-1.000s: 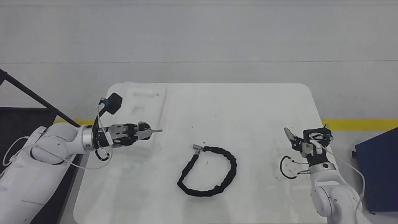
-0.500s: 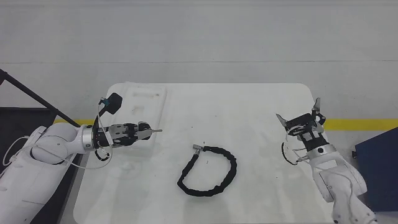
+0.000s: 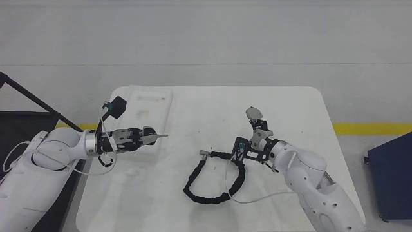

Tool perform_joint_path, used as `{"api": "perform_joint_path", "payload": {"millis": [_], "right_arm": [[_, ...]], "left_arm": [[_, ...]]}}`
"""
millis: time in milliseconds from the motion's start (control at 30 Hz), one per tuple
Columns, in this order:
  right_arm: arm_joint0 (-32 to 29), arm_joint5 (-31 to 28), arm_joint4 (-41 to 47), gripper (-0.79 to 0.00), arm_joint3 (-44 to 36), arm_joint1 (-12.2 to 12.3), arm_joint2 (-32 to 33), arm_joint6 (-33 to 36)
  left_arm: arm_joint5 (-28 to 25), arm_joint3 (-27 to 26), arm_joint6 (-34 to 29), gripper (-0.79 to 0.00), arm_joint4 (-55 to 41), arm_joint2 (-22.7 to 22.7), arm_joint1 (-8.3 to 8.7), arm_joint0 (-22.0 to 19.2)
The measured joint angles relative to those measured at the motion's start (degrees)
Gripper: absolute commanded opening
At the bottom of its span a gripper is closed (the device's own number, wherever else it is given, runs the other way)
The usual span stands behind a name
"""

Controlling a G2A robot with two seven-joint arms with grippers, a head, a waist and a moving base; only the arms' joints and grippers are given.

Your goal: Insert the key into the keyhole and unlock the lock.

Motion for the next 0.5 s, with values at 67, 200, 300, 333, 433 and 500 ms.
{"api": "perform_joint_path", "payload": {"millis": [67, 200, 300, 333, 433, 500], "right_arm": [[0.3, -0.4, 1.1, 0.000, 0.3, -0.1, -0.2, 0.2], [0.2, -0.3, 0.6, 0.000, 0.2, -0.1, -0.1, 0.2], [0.2, -0.3, 0.6, 0.000, 0.2, -0.1, -0.1, 0.2], [0.2, -0.3, 0.6, 0.000, 0.2, -0.1, -0.1, 0.2], [0.2, -0.3, 0.6, 0.000, 0.2, -0.1, -0.1, 0.2], [0.2, -0.3, 0.6, 0.000, 0.2, -0.1, -0.1, 0.2]], "left_arm": [[0.0, 0.0, 0.0, -0.785, 0.0, 0.0, 0.00, 0.0], [0.0, 0.0, 0.0, -0.785, 0.0, 0.0, 0.00, 0.0], [0.0, 0.0, 0.0, -0.785, 0.0, 0.0, 0.00, 0.0], [0.0, 0.0, 0.0, -0.785, 0.0, 0.0, 0.00, 0.0], [0.0, 0.0, 0.0, -0.785, 0.0, 0.0, 0.00, 0.0], [0.0, 0.0, 0.0, -0.785, 0.0, 0.0, 0.00, 0.0]]}}
